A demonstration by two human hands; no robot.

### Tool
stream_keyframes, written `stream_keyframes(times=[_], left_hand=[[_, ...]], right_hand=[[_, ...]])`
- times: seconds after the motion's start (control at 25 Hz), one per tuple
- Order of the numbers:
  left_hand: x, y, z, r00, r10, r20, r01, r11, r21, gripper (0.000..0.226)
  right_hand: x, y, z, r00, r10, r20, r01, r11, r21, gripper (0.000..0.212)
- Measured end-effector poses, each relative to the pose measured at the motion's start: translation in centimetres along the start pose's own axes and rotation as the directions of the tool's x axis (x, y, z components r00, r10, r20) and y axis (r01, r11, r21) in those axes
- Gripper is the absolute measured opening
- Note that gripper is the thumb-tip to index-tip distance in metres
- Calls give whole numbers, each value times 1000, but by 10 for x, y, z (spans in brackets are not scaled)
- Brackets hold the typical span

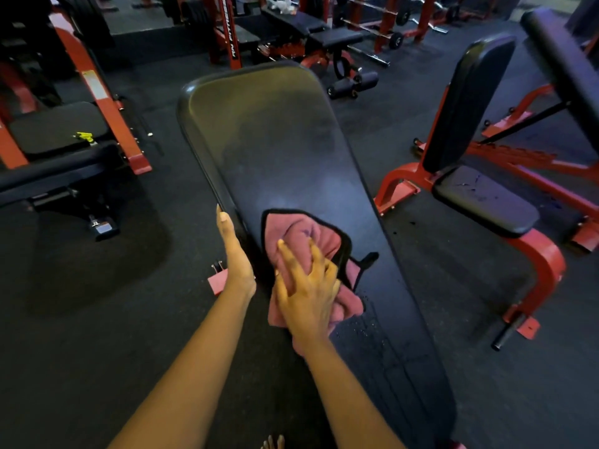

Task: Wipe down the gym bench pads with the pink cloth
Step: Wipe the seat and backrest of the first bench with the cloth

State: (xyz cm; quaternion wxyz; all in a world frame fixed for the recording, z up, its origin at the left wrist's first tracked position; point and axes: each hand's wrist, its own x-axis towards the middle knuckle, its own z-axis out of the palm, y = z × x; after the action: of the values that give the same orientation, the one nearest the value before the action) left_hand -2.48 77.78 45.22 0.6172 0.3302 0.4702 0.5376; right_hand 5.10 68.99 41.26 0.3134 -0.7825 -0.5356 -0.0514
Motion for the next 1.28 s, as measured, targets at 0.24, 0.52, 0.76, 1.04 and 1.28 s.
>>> stream_keyframes(times=[0.24, 0.52, 0.76, 1.04, 1.28], left_hand=[[-69, -34, -12, 998, -56, -16, 56, 998, -7, 50], [-92, -76, 10, 991, 10, -132, 15, 983, 182, 56], [-90, -84, 15, 977, 99, -189, -63, 981, 186, 58], [-98, -81, 14, 990, 63, -122, -44, 988, 150, 57], [-110, -115, -17, 1000, 16, 14, -18, 985, 173, 63]], right_hand=[[-46, 30, -4, 983, -173, 68, 174, 985, -16, 55], [24, 167, -16, 883, 468, 22, -468, 879, 95, 48], [12, 173, -13, 846, 533, -13, -525, 837, 154, 47], [-114, 85, -3, 955, 295, 11, -296, 955, 9, 48], [-192, 90, 6, 996, 6, 85, 1, 997, -79, 53]])
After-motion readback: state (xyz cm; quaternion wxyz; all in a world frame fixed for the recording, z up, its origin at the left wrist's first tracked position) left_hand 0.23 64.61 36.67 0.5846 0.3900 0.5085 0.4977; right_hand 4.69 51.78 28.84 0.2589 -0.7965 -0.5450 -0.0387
